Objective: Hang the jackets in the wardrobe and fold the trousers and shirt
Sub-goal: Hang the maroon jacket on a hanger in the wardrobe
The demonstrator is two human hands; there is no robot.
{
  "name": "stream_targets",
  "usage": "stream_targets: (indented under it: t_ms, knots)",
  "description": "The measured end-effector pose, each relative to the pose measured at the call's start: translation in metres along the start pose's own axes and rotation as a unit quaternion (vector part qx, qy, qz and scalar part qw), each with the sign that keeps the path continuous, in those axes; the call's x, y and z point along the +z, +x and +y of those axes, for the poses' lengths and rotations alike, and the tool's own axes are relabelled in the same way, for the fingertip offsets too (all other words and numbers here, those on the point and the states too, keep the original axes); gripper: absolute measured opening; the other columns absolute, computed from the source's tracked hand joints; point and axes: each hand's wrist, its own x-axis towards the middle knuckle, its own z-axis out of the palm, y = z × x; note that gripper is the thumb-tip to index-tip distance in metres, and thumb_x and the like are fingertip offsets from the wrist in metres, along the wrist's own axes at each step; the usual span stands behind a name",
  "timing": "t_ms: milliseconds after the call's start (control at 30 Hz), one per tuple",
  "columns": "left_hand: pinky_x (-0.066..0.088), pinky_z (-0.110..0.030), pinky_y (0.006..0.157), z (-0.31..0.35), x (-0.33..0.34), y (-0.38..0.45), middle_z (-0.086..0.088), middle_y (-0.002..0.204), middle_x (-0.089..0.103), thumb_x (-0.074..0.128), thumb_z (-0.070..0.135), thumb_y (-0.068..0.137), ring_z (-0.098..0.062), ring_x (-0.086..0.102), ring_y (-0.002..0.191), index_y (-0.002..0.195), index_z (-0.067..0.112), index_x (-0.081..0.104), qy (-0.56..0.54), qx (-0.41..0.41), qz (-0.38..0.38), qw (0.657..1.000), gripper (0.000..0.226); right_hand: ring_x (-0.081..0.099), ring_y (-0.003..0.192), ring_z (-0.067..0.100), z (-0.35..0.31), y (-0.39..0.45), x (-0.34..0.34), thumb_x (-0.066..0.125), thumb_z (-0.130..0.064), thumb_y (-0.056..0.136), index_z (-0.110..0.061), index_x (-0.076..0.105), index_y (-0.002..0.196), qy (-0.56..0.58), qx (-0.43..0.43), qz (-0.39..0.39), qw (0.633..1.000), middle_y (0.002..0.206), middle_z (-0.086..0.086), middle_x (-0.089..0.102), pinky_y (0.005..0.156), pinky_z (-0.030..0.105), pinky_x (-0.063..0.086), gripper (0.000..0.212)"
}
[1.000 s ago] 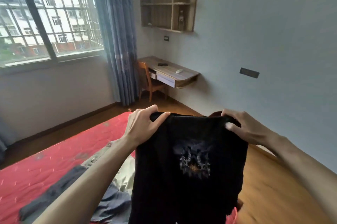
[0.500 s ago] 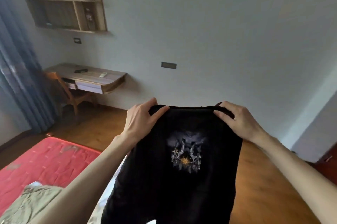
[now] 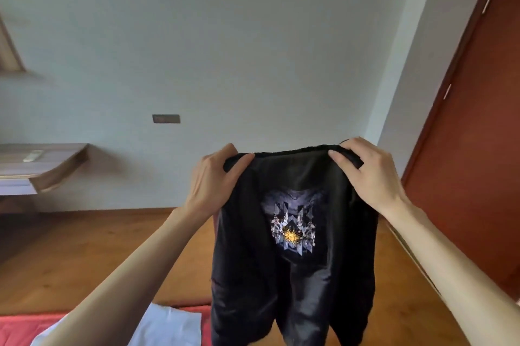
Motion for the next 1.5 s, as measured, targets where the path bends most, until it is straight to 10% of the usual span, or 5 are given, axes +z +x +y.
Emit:
stream_targets:
  t_ms: [233,633,933,1133,1500]
  knots:
    - [0.047,-0.016,0.069,0.054,0.082,0.048,0.022,0.083,0.07,0.064,0.068,0.086,0.002,0.066,0.078,0.09,0.033,0.066,-0.039,0.118,-0.096,0.988,0.035,0.064,0.081,0.024,0.057,-0.002,-0.085,0.068,-0.03,0.1,-0.009,0.072,0.1,-0.058,0.055,0.032,0.996,0.09,0.003,0.069,0.077,0.044,0.051,0.022]
    - [0.045,-0.031,0.064,0.14,0.241,0.098,0.016,0.082,0.06,0.051,0.063,0.099,-0.007,0.057,0.073,0.089,0.031,0.056,-0.125,0.275,-0.149,0.942,0.033,0.061,0.091,0.017,0.097,-0.046,-0.222,0.059,-0.044,0.101,-0.021,0.071,0.098,-0.219,0.179,-0.035,0.958,0.093,-0.011,0.068,0.087,0.045,0.05,0.026]
    - [0.048,-0.03,0.064,0.234,0.321,0.094,0.014,0.096,0.063,0.035,0.06,0.105,-0.011,0.06,0.088,0.105,0.031,0.055,-0.186,0.436,-0.183,0.861,0.036,0.062,0.091,0.008,0.075,-0.098,-0.302,0.06,-0.035,0.104,-0.02,0.067,0.096,-0.34,0.261,0.024,0.903,0.093,-0.008,0.064,0.085,0.025,0.045,0.018]
    - [0.054,-0.042,0.06,0.311,0.354,0.077,0.003,0.1,0.062,0.045,0.045,0.108,-0.024,0.068,0.089,0.102,0.017,0.056,-0.204,0.531,-0.203,0.797,0.031,0.062,0.091,0.012,0.057,-0.136,-0.358,0.058,-0.04,0.102,-0.016,0.071,0.1,-0.406,0.312,0.049,0.858,0.094,-0.007,0.065,0.083,0.037,0.047,0.027]
    - [0.052,-0.044,0.055,0.452,0.39,0.027,0.003,0.088,0.056,0.043,0.044,0.107,-0.023,0.063,0.075,0.097,0.015,0.055,-0.304,0.548,-0.185,0.758,0.033,0.06,0.09,0.011,0.021,-0.19,-0.463,0.056,-0.044,0.102,-0.02,0.067,0.096,-0.483,0.347,0.108,0.796,0.09,-0.011,0.062,0.079,0.027,0.044,0.027]
